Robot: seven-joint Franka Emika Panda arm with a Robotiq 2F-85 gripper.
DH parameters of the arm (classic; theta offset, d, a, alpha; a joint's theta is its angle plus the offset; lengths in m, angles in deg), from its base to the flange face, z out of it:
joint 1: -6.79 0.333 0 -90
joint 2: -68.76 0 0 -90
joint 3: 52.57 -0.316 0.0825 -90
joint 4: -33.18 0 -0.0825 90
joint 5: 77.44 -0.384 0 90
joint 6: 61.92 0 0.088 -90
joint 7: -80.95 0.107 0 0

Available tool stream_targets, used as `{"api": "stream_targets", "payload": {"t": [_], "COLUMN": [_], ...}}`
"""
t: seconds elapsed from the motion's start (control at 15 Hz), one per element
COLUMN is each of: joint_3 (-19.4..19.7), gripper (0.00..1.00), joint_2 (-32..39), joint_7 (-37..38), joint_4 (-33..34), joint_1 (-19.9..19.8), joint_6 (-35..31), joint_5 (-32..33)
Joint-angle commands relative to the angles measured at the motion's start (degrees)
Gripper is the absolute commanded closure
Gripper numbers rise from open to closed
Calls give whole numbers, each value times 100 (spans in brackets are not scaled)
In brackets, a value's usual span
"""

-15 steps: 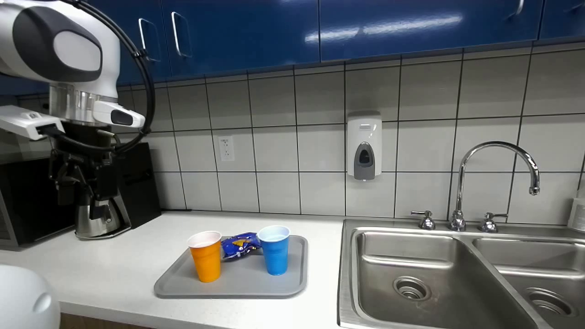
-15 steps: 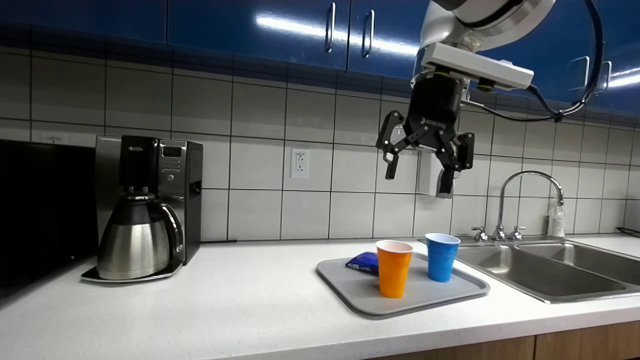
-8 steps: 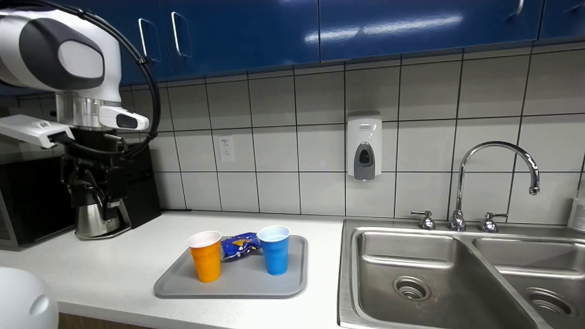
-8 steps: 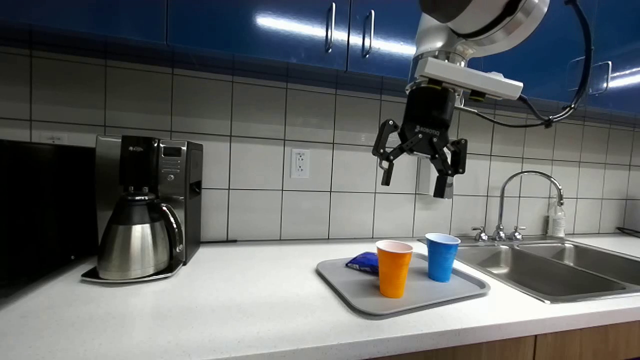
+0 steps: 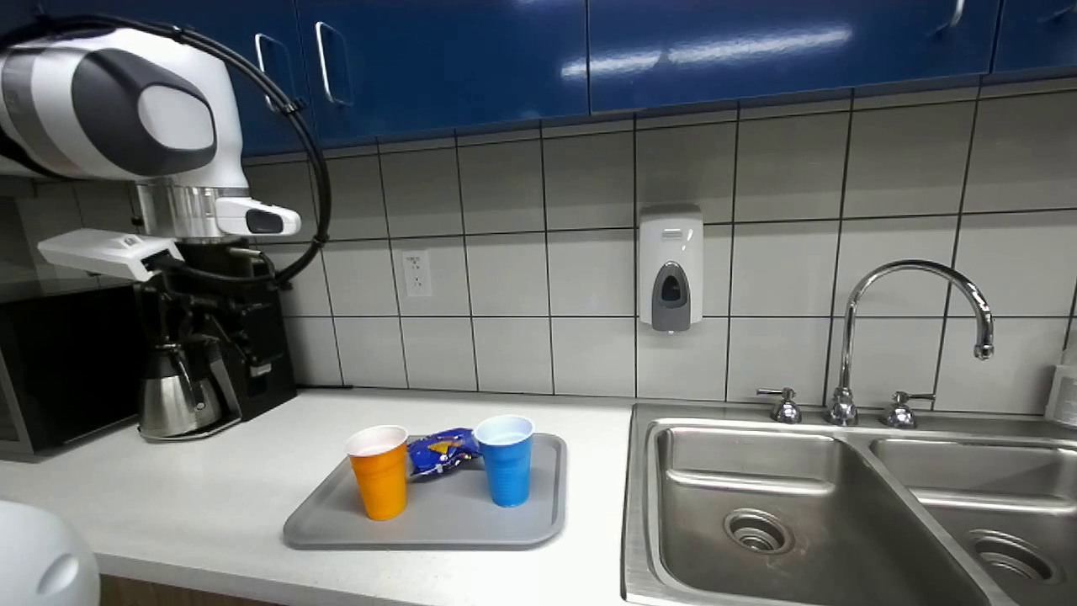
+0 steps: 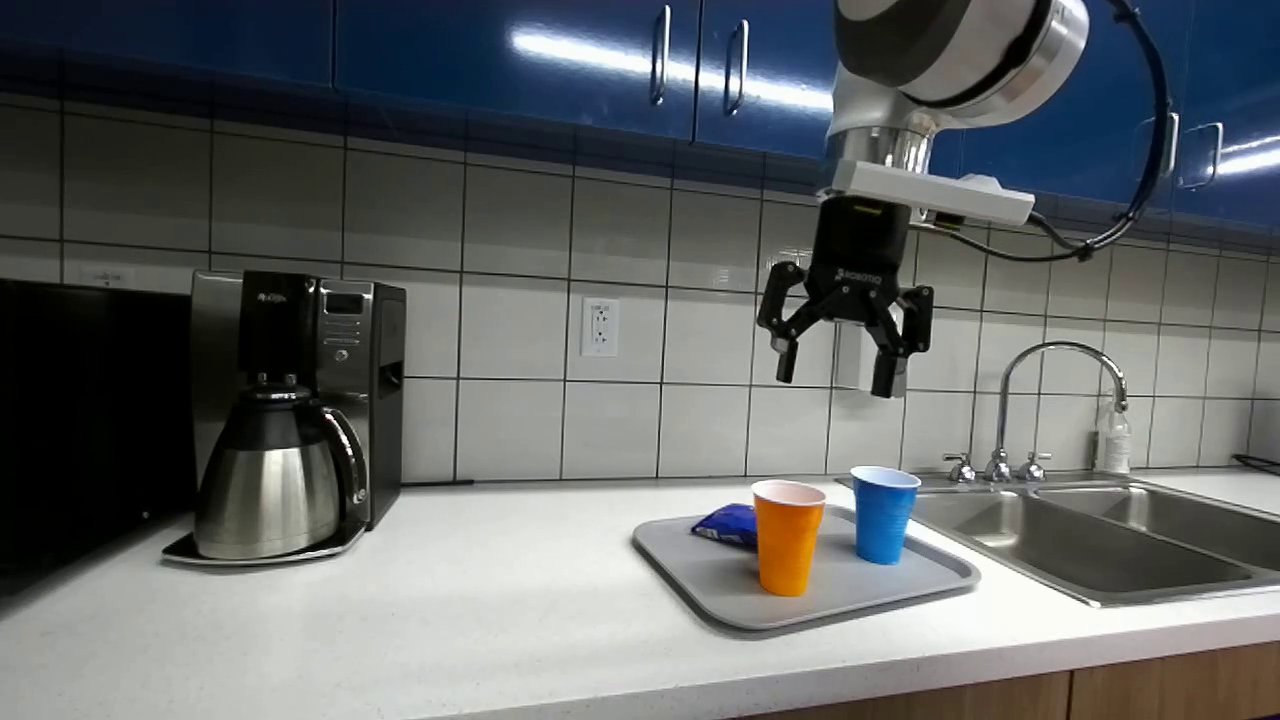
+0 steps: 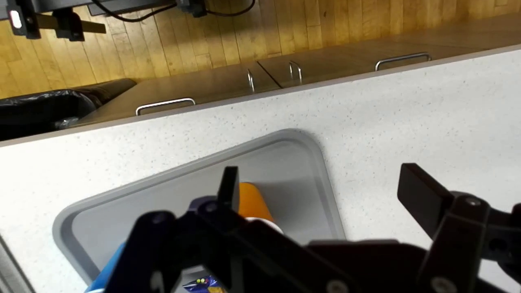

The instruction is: Place the cups directly onto the counter

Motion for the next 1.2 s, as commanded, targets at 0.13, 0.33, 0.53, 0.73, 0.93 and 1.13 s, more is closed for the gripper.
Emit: {"api": "stream_targets", "payload": {"t": [0.13,0.33,0.53,0.73,0.93,1.13], "joint_3": [12,92,176,242,238,230], "gripper": [0,0,0,0,0,0], "joint_2": [241,429,653,896,1220,1518], "joint_7": [12,-43,-106,-111,-65,-40], "joint_4": [5,6,20,54,111,173], "joint_1": [-266,-330,-379,-408,-444,-454], "joint_6": [-471,-721,-1028,-1309,-1657,-1980], "joint_5": [460,572,656,742,832,921]}}
